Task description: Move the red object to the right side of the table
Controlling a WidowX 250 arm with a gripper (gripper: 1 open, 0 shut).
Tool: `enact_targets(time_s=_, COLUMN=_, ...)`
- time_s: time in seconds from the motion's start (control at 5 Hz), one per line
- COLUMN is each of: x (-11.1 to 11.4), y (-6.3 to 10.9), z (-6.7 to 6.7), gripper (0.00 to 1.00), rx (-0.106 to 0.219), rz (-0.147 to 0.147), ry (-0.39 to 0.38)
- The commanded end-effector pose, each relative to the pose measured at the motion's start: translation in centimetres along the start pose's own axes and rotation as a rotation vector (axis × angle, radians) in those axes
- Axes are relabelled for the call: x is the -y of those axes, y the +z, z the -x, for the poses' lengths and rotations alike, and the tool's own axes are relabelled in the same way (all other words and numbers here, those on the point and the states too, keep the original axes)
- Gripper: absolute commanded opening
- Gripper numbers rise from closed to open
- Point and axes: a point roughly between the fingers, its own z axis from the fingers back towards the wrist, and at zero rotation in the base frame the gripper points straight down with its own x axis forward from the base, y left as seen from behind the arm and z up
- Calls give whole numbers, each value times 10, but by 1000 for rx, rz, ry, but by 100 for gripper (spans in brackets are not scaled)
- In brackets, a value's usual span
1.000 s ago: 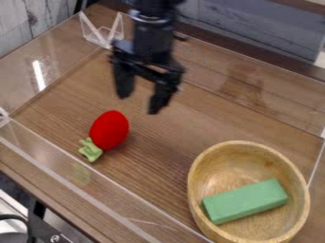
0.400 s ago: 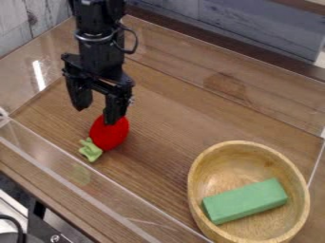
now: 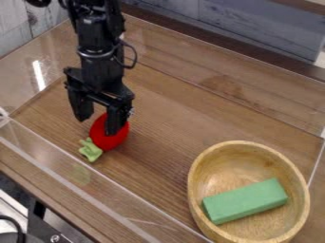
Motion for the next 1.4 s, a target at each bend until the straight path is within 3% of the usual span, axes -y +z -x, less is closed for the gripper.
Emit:
enact_targets(time_s=0.0, x=-5, y=-2, z=-5, gripper=100, rx=27, rz=-7, ry=23)
enact_targets(time_s=0.4, x=-7, y=-14, z=-8, gripper=100, rx=29, rz=0, ry=47)
enact_targets(time_s=1.2, x=-4, y=-15, z=-12, gripper=100, rx=32, rz=30, ry=74)
